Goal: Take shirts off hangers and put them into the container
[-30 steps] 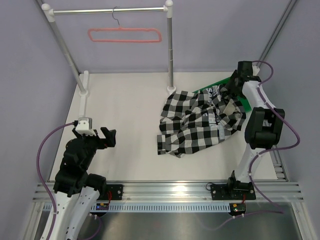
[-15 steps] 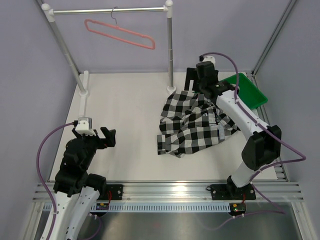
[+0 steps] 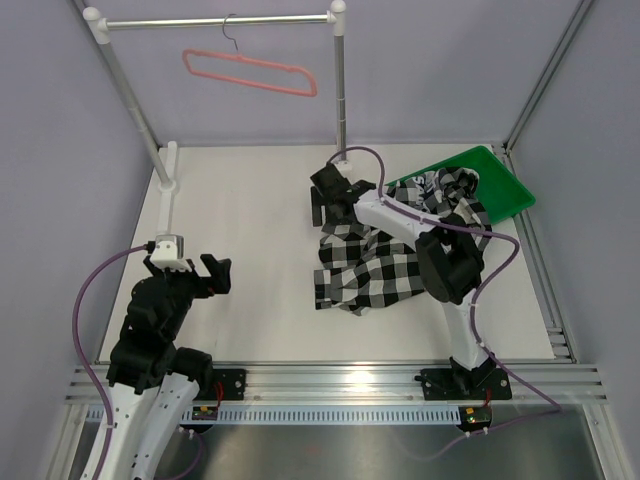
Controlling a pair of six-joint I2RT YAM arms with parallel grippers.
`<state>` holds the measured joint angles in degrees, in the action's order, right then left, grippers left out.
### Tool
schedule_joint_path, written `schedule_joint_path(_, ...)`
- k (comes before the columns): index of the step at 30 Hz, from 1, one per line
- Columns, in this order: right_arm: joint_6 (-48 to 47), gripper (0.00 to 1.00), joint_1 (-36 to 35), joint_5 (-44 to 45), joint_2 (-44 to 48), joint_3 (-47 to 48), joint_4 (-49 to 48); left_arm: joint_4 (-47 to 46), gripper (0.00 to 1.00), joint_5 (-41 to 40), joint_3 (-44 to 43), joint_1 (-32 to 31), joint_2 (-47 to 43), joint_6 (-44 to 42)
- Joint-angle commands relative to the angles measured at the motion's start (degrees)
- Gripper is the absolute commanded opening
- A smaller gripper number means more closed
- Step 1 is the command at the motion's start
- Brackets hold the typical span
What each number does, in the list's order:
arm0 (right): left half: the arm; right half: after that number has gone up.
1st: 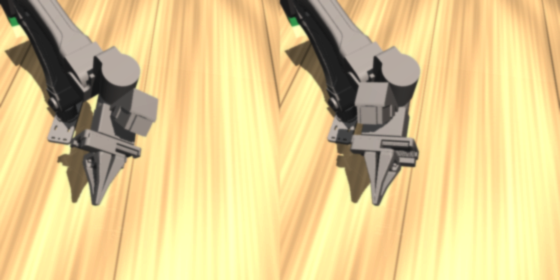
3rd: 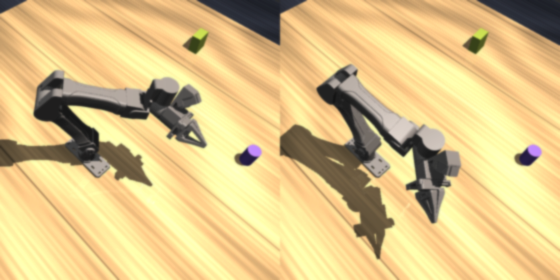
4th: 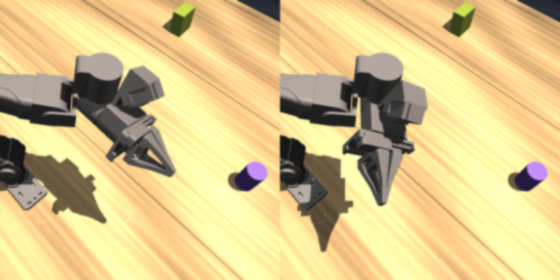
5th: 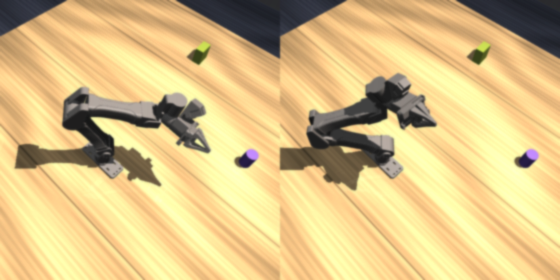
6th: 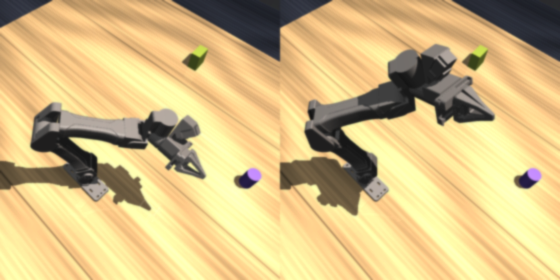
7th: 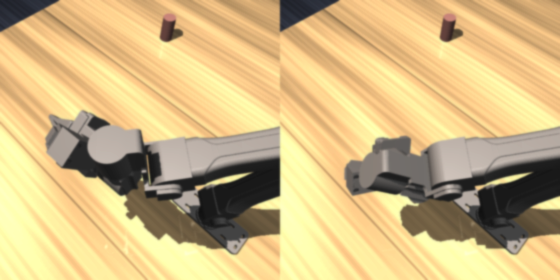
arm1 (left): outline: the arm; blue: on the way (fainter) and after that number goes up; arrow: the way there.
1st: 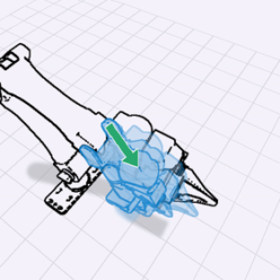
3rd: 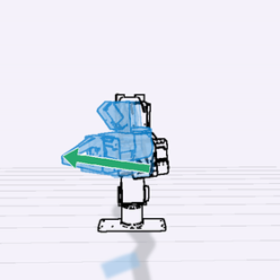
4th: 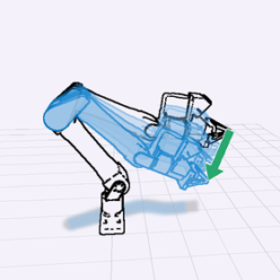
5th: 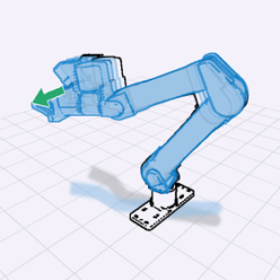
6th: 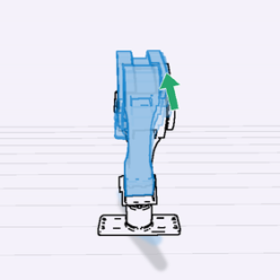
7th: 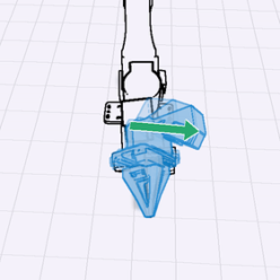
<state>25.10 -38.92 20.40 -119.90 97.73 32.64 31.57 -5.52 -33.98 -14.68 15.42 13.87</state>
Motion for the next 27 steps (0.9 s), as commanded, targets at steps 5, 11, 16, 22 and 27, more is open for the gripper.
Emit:
schedule_joint_path(5, 5.7, 0.98, -0.2, 5.1, -6.4, 6.6, 3.3, -2.1, 0.99, -1.3, 0.1, -0.4, -0.8, 0.7)
schedule_joint_path(11, 6.9, 0.92, -0.3, 6.0, -10.0, 7.2, 4.4, -2.2, 0.99, -1.2, 0.1, -0.4, -1.0, 0.7)
schedule_joint_path(16, 7.2, 0.81, -0.4, 6.6, -11.0, 6.2, 4.5, -2.2, 0.99, -1.1, 0.2, -0.4, -0.9, 0.7)
schedule_joint_path(22, 7.0, 0.55, -0.4, 8.9, -8.2, 3.0, 4.1, -2.2, 0.99, -1.0, 0.2, -0.4, -0.8, 0.7)
schedule_joint_path(27, 5.5, 0.43, -0.3, 11.8, -3.2, 1.0, 4.9, -2.2, 0.99, -0.8, 0.2, -0.4, -0.7, 0.7)
